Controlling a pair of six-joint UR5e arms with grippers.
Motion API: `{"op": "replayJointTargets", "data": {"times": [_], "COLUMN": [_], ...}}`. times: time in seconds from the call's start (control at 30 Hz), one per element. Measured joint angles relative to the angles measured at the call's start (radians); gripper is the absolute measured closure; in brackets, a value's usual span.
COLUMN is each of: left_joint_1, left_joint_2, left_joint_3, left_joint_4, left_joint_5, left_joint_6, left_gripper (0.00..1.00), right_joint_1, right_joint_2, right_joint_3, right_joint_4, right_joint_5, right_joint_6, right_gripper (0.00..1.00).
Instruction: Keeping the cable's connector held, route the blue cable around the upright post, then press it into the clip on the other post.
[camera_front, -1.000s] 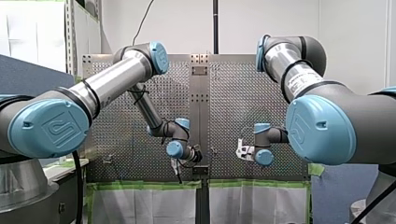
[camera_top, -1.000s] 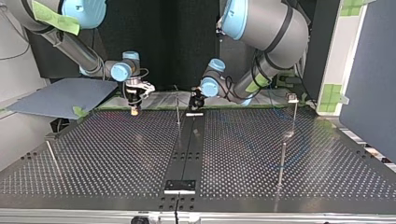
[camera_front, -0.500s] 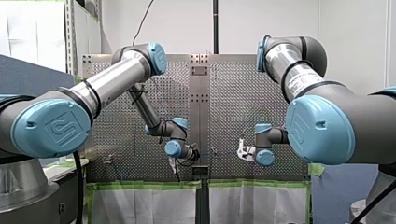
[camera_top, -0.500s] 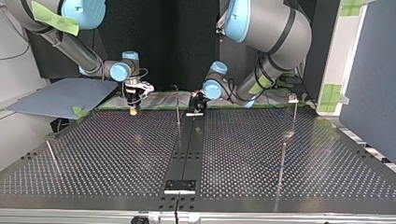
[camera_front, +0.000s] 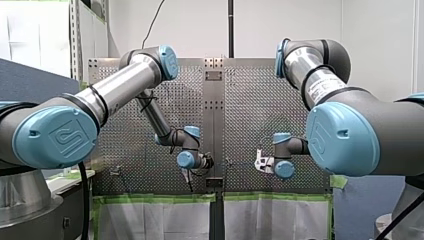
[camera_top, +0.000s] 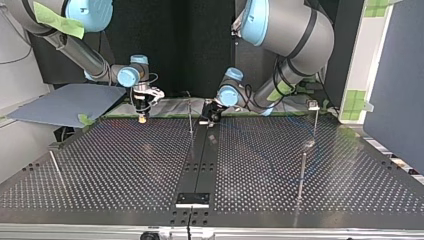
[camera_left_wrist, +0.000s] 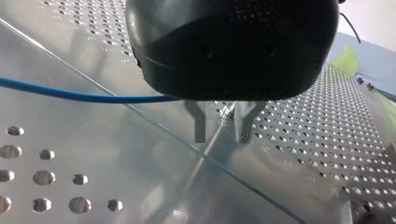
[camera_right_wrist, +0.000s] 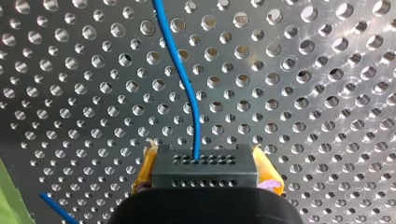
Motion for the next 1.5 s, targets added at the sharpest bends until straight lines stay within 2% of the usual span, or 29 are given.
{"op": "replayJointTargets", "data": {"times": [0.03,0.07,0.1,0.13,0.17,0.2,0.37,0.87,1.13,1.5], "left_joint_1": [-0.001,-0.002,-0.003,-0.004,-0.005,-0.007,-0.015,-0.044,-0.067,-0.105], "left_joint_2": [0.000,0.000,0.000,0.000,0.000,0.000,0.001,0.017,0.070,0.076], "left_joint_3": [0.000,0.000,0.000,0.000,0.000,0.000,0.000,0.000,0.000,-0.027], "left_joint_4": [-0.007,-0.013,-0.020,-0.031,-0.039,-0.047,-0.101,-0.240,-0.259,-0.289], "left_joint_5": [-0.004,-0.006,-0.007,-0.009,-0.011,-0.013,-0.024,-0.010,-0.020,-0.021], "left_joint_6": [0.008,0.016,0.024,0.035,0.044,0.053,0.107,0.259,0.277,0.320], "left_gripper": [0.25,0.25,0.16,0.16,0.05,0.01,0.01,0.01,0.01,0.01], "right_joint_1": [0.000,0.000,0.000,0.000,0.000,0.000,0.000,0.000,0.000,-0.006], "right_joint_2": [0.000,0.000,0.001,0.001,0.001,0.001,0.002,0.005,0.005,0.005], "right_joint_3": [0.000,0.000,0.000,0.000,0.000,0.000,0.000,0.000,0.000,0.000], "right_joint_4": [0.000,0.000,0.000,0.000,0.000,0.000,0.000,0.000,-0.002,-0.003], "right_joint_5": [0.000,-0.001,-0.001,-0.001,-0.002,-0.003,-0.004,-0.005,-0.006,-0.006], "right_joint_6": [0.000,0.000,0.000,0.000,0.000,0.000,0.001,0.001,0.002,0.003], "right_gripper": [1.00,1.00,1.00,1.00,1.00,1.00,1.00,1.00,1.00,1.00]}}
